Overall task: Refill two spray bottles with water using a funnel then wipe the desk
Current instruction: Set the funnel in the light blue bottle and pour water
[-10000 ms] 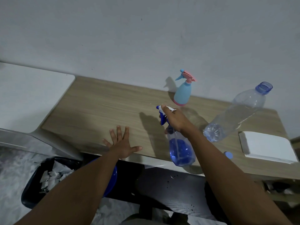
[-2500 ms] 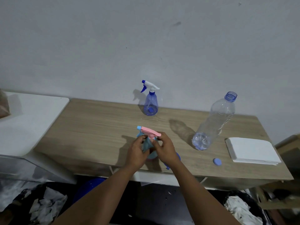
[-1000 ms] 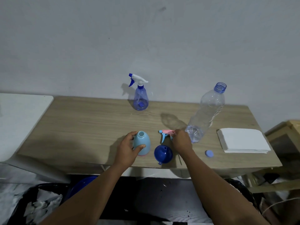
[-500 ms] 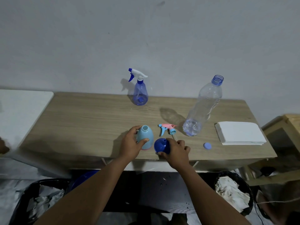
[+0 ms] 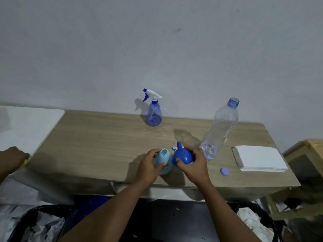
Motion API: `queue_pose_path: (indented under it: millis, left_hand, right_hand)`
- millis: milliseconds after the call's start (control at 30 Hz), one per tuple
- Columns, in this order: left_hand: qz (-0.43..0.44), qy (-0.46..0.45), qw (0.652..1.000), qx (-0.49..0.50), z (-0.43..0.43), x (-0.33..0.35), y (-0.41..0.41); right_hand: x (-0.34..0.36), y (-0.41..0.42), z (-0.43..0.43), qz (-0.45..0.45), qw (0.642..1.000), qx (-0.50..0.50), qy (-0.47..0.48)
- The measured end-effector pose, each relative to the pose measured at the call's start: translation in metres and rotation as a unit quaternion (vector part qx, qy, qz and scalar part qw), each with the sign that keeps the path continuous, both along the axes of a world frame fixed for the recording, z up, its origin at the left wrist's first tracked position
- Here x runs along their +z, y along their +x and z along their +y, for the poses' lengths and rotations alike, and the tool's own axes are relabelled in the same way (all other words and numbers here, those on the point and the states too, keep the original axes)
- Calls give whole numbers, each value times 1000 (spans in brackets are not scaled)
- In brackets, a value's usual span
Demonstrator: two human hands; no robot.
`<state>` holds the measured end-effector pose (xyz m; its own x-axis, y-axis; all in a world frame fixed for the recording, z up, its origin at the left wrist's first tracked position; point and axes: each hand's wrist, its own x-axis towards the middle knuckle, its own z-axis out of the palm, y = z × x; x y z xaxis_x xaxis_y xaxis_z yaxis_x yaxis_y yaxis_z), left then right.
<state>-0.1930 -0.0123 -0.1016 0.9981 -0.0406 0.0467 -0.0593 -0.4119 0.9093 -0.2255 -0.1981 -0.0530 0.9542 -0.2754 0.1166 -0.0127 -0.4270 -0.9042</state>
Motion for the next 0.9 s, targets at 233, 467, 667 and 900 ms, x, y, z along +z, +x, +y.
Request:
queue_pose_path:
  millis: [233,467,667,900]
  left_hand:
    - [12,4,1000,-7,-5,-1,1]
    - [39,8,999,-14,-5,-1,1]
    - [77,-11,997,-1,-8,7,-1]
    - [87,-17,996,-1,-9,11,-4]
  right_hand:
    - [37,11,-5,21,997,69,-22]
    - [69,27,6,46,964,152,-213]
    - [79,45,35,68,912,170,-368]
    - [69,48,44,85,927,144,-334]
